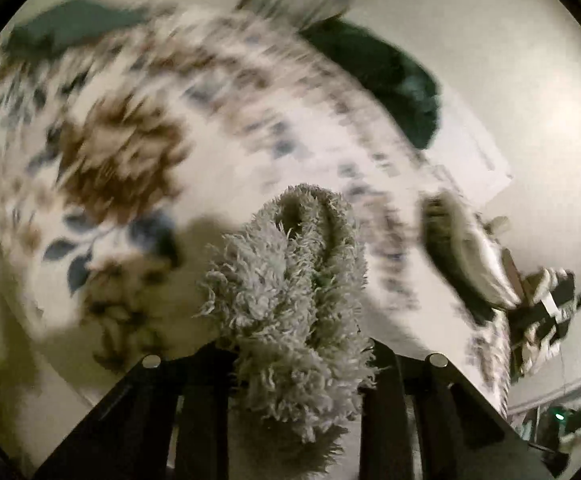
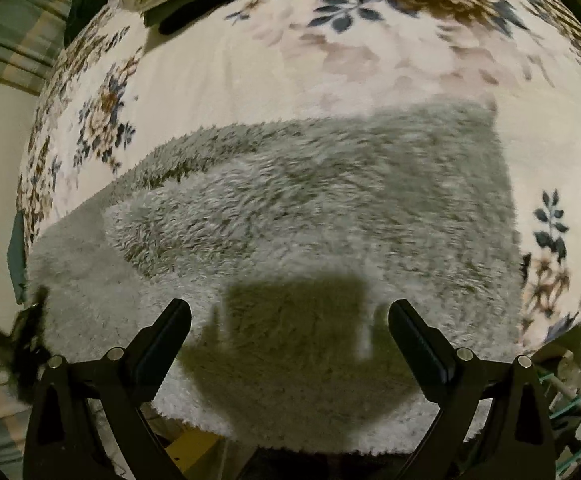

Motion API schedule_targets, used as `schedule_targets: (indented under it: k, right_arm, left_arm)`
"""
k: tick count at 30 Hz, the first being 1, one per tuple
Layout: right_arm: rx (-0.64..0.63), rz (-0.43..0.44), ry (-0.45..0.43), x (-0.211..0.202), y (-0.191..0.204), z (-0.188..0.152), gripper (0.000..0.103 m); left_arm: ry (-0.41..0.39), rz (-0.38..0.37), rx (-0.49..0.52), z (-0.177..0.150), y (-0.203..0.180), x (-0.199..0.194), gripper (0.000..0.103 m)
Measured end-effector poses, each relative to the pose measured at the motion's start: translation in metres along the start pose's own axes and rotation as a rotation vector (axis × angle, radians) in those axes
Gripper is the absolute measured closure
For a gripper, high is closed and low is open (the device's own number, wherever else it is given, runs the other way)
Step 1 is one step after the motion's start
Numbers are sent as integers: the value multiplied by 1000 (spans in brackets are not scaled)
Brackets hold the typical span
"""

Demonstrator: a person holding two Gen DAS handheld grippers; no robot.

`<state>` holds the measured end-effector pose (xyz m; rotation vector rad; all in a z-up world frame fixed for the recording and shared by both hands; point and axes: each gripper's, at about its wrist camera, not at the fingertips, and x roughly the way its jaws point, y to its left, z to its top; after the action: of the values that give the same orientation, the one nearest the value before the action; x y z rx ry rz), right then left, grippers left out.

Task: Fold towel

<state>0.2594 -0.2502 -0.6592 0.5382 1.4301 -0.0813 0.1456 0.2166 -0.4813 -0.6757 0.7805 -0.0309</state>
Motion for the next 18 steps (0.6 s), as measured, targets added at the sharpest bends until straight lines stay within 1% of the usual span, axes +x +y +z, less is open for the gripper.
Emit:
schedule_targets:
  k: [3,4,6,7,8,10,13,16,18]
  right_arm:
    - [36,18,-19,-12,-19,-4,2]
    - [53,24,-28,-17,-28,-6,2]
    - [86,32,-40,-27,-47,-10,2]
    - [108,37,-49,-33,-59,-12,2]
    - [130,43,-59,-41,-72,-15,2]
    - [171,47,-78,-55,-96,-20,2]
    - [224,37,-112,-77,-135,-30,2]
    - [279,13,-136,-95,-177,-42,2]
    - [320,-9,-147,-104,-208,-50,2]
  left_arm:
    - [-19,-73,83,-4,-65,-33,83]
    - [-13,-108,115,-8,-90,-41,83]
    - [14,-161,167,-22,-132,-53,83]
    - [43,-199,202,-34,-160,-56,83]
    - [60,-218,223,-44,-176,-57,83]
    - [114,-267,281,-74,-220,-49,83]
    - [209,-324,340,-125,-277,-25,83]
    - [298,-357,399,-177,-322,-2,83]
    - [350,-371,433,-209,-342,8,83]
